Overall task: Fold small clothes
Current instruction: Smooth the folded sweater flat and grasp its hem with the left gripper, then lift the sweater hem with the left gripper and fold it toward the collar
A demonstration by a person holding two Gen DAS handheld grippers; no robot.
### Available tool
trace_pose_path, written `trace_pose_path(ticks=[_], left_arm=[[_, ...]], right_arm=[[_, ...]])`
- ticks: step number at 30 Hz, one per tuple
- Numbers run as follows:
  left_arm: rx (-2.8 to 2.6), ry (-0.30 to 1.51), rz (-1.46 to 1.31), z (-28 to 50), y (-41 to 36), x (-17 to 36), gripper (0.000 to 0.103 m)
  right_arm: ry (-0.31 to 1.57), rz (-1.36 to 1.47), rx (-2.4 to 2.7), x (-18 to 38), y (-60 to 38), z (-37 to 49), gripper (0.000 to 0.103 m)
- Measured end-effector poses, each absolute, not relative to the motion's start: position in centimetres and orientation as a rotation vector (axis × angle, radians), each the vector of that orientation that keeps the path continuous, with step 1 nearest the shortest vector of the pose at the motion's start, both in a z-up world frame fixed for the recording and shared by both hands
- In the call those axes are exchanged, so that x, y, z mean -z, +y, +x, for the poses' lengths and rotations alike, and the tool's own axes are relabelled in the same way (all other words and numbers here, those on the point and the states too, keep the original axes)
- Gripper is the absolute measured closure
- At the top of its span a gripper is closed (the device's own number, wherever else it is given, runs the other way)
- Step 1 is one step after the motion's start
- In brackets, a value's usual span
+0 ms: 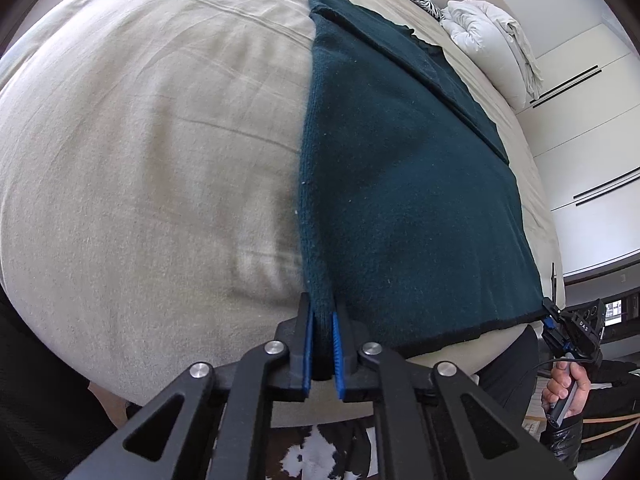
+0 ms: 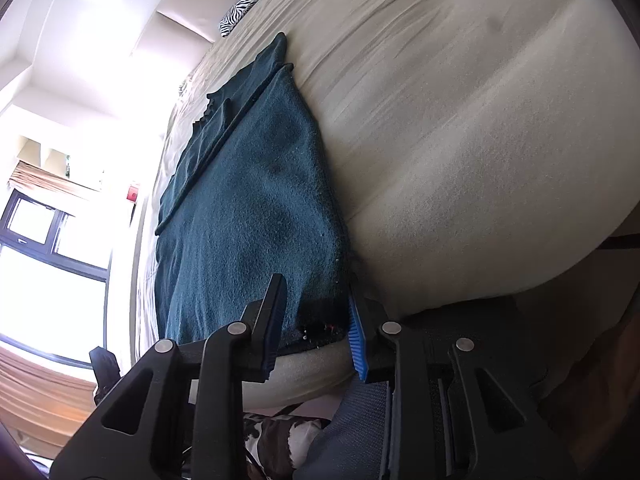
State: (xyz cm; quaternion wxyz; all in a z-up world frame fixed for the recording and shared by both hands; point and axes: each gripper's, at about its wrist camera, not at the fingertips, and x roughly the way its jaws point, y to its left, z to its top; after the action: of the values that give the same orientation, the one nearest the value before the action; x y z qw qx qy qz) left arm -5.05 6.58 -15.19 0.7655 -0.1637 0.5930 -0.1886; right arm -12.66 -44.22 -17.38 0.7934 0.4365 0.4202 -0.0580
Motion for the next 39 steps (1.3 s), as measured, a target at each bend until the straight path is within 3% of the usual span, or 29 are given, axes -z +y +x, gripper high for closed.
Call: trace_pose_path(ticks=[6,10,23,32,39], left_arm=[[0.437,1.266,-0.387,-5.3,7.5,14.8,0.096],[0.447,1.24,-0.432,-5.5,8.5,14.3,0.097],[0.516,1.17,-0.662,-5.6,12.0,12.8,0.097],[0.511,1.127,-0.702,-5.0,13.1,11.7,0.097],[0.527,1.137,-0.732,-4.9,13.2,12.0,0.097]], right_arm=[[0.894,0.925,0.13,17.2,-44.3,-12.8,0.092],[0.897,0.91,0.145,17.0,-44.2,-12.9,0.096],[0.946,0.836,0.166,16.8,-42.6,-12.6,0.097],[0.846,0.833,0.106,12.5,-42.4,-12.1,0.097],[0.834,0.868,0.093,12.3,-42.5,-11.6,0.097]])
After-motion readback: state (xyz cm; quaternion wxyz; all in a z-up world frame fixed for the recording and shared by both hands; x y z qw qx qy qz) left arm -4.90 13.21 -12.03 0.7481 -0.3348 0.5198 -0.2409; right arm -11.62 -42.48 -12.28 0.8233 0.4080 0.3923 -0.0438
